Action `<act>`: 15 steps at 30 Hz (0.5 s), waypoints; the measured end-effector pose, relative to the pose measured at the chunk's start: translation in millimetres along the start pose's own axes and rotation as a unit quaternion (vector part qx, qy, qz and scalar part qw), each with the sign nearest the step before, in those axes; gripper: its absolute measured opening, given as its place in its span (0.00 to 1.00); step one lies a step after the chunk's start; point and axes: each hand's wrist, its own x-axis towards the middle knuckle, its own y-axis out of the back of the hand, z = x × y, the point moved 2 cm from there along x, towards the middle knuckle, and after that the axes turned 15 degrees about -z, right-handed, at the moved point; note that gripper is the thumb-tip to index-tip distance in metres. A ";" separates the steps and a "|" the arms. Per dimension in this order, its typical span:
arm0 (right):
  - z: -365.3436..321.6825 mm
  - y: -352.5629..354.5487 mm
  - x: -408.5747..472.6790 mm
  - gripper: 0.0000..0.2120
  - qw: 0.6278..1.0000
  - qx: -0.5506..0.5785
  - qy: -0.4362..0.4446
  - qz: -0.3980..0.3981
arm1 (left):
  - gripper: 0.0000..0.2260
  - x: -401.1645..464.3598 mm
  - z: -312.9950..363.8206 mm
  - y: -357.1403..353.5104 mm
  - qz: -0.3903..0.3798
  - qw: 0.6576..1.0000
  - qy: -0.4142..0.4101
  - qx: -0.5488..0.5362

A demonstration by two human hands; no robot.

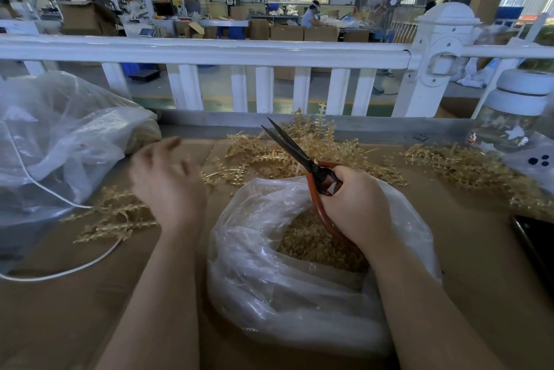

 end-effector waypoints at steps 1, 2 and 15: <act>-0.2 -0.2 0.0 0.14 1.000 0.002 0.002 0.002 | 0.17 -5.0 8.4 -8.8 -0.096 0.994 -0.034 0.028; -0.4 -0.1 -0.3 0.13 1.000 0.003 0.005 0.004 | 0.19 -12.7 15.4 -19.1 -0.181 0.979 -0.062 0.072; -1.5 0.0 -2.3 0.13 1.000 0.007 0.012 -0.006 | 0.28 -21.5 5.2 -43.2 -0.333 0.905 -0.038 0.263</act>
